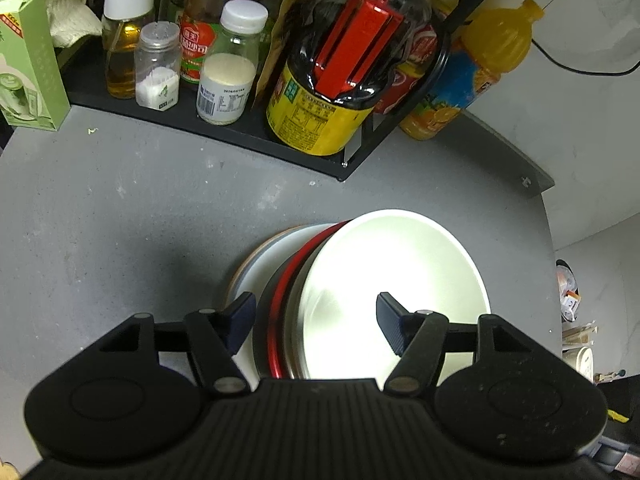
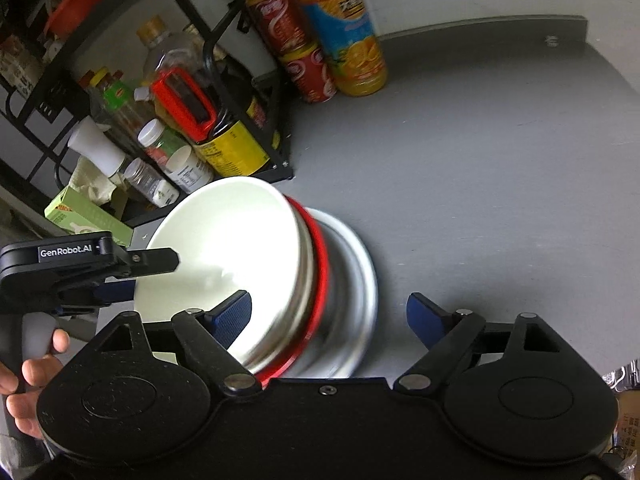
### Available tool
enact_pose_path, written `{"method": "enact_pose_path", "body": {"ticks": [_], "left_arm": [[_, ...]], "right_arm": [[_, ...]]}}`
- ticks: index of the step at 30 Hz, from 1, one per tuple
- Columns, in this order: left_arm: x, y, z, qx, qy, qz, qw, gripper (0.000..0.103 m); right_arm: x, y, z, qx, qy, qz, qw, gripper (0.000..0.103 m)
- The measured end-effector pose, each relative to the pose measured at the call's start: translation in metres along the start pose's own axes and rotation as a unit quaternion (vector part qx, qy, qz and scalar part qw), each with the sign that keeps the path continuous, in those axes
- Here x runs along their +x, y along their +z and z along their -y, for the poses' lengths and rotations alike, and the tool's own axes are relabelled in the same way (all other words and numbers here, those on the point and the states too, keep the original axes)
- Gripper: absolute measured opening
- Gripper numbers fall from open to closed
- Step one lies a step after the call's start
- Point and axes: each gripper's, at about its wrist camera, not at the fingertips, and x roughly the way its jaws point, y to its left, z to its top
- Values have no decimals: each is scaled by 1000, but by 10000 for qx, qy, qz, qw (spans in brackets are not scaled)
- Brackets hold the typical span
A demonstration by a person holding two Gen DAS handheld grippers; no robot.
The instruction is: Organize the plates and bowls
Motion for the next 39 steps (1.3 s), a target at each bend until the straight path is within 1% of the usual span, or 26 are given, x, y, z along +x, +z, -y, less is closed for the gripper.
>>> {"method": "enact_pose_path", "body": {"ticks": [6, 10, 14, 15, 16, 17, 20, 22, 24, 26, 30, 32, 35, 39], "left_arm": [[-11, -3, 7, 206, 31, 115, 9997, 65], [-18, -8, 13, 338, 107, 228, 9991, 65], [-26, -16, 22, 549, 189, 324, 9978, 65], [-29, -19, 25, 626, 236, 364, 9971, 67], [-31, -22, 28, 685, 281, 410, 9964, 72], [-35, -26, 31, 743, 307, 474, 9956, 75], [-48, -37, 40, 863, 307, 666, 9936, 78], [-57, -45, 45, 837, 344, 685, 9935, 78], [-68, -55, 49, 808, 296, 746, 9935, 78], [-78, -64, 55, 916, 252, 840, 9919, 78], [-93, -83, 61, 920, 159, 835, 9921, 78], [-101, -94, 64, 989, 87, 916, 9908, 78], [-111, -109, 68, 1114, 98, 1008, 9886, 78], [-123, -130, 73, 1253, 7, 1102, 9860, 78]], "right_arm": [[-22, -8, 16, 33, -95, 248, 9996, 88], [-36, -15, 27, 60, -241, 411, 9988, 91], [-54, -22, 35, 104, -317, 596, 9977, 99], [-58, -24, 37, 100, -347, 648, 9972, 101], [-63, -27, 38, 84, -385, 709, 9967, 102], [-67, -28, 40, 67, -416, 756, 9962, 103], [-81, -35, 42, 9, -497, 891, 9948, 103], [-94, -39, 43, -27, -530, 1002, 9936, 103], [-105, -44, 44, -28, -548, 1136, 9920, 103], [-116, -49, 46, 49, -636, 1233, 9903, 103], [-139, -64, 50, 140, -742, 1415, 9871, 103], [-149, -71, 52, 138, -781, 1458, 9861, 103], [-160, -82, 51, 89, -876, 1534, 9842, 103], [-171, -97, 51, 40, -933, 1623, 9823, 103]]}}
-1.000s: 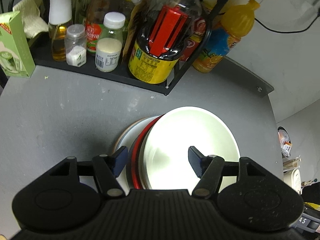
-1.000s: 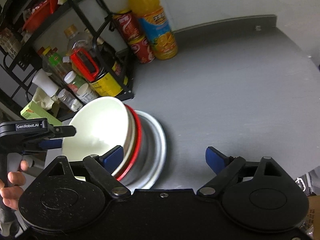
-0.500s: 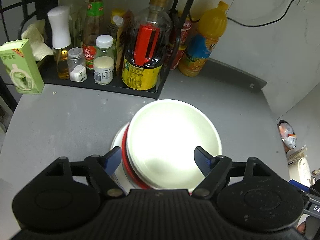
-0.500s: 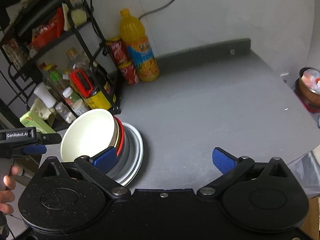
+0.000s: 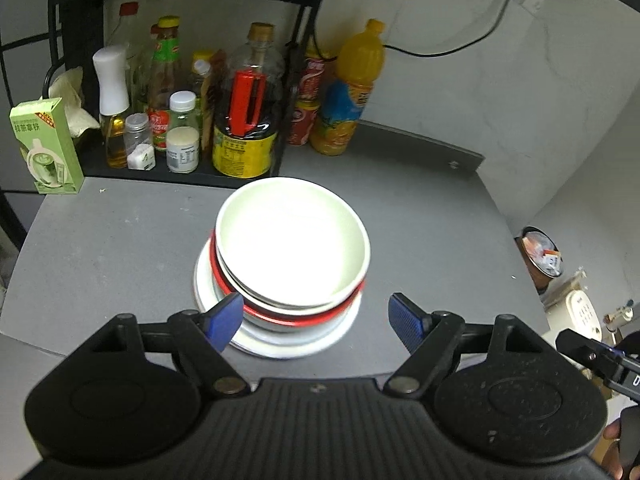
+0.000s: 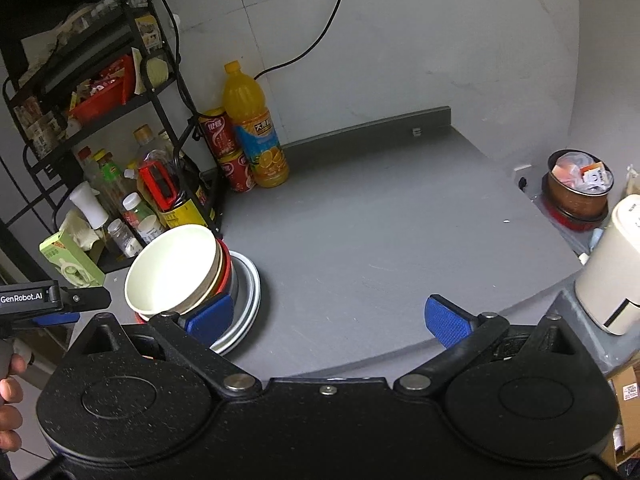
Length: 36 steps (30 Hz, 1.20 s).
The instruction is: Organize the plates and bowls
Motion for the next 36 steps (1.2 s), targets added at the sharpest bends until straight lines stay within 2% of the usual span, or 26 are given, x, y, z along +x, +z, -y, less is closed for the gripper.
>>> {"method": "enact_pose_path", "body": {"ticks": [15, 24, 32, 36], "left_arm": [[-38, -56, 34, 493, -89, 244, 9984, 82], [-53, -74, 45, 806, -204, 402, 9957, 84], [-55, -84, 51, 995, -301, 379, 9939, 85], [-57, -85, 53, 1009, -314, 406, 9936, 85]], "right_arm": [[-43, -37, 10, -10, -245, 305, 9992, 103], [-61, -51, 14, 24, -402, 477, 9981, 103], [-70, -59, 15, 16, -565, 543, 9969, 103], [-72, -59, 16, 58, -490, 529, 9974, 103]]}}
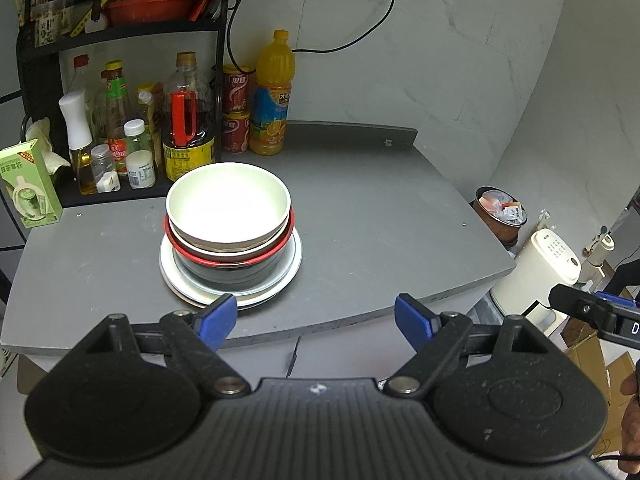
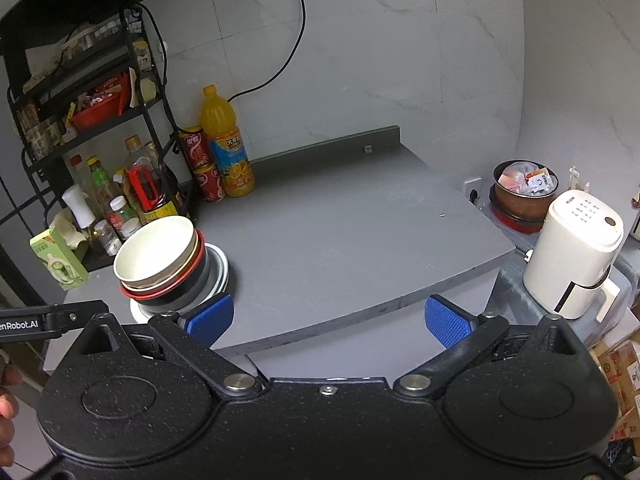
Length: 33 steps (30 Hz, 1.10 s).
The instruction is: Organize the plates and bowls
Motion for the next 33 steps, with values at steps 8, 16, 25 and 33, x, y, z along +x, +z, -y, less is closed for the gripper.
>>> {"method": "enact_pose_path", "body": {"ticks": [8, 16, 25, 33], "left_arm": [[-9, 2, 5, 202, 66, 82, 9997, 85], [-12, 3, 5, 225, 88, 109, 9996, 85], [-11, 5, 2, 181, 156, 10, 9997, 85], [-10, 5, -2, 177, 263, -75, 9995, 88]], "right_arm": [[-8, 1, -6, -63, 57, 64, 9999, 103], [-9, 3, -10, -124, 117, 78, 9998, 103], [-10, 2, -13, -169, 137, 34, 9998, 103], [-10, 3, -15, -226, 139, 34, 9996, 103]]}}
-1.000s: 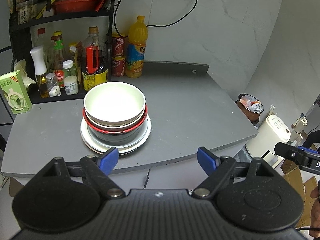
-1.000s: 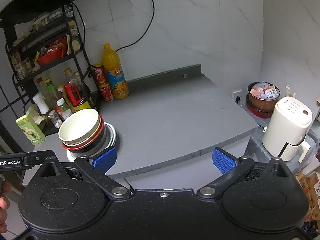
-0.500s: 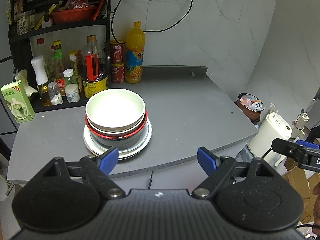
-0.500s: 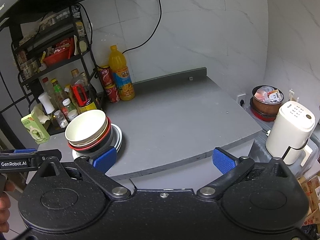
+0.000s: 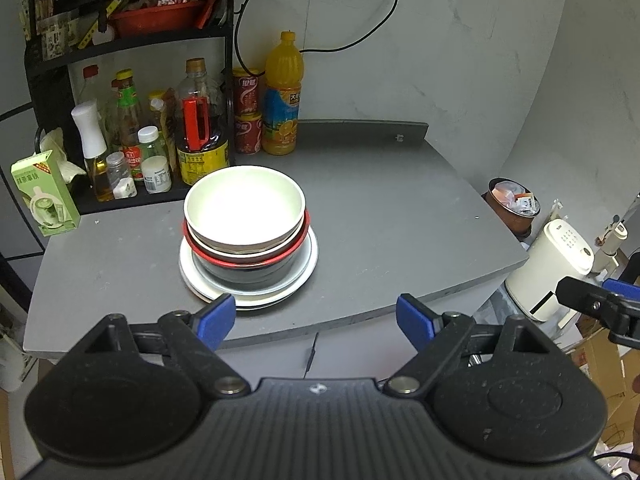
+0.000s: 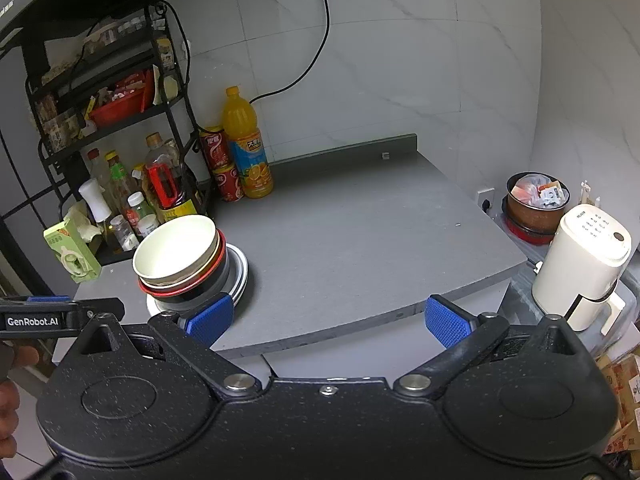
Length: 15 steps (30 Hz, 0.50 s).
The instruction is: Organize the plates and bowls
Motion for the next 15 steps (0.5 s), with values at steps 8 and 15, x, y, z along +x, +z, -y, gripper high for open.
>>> {"method": "enact_pose_path", "body": {"ticks": [8, 15], "left_arm": [[-5, 1, -2, 39, 16, 120, 9999, 93], [-8, 3, -4, 34, 99, 145, 9998, 97]], "right_arm": [[-1, 0, -3, -47, 22, 9, 10000, 103], [-1, 0, -3, -41, 44, 8, 10000, 103]]}}
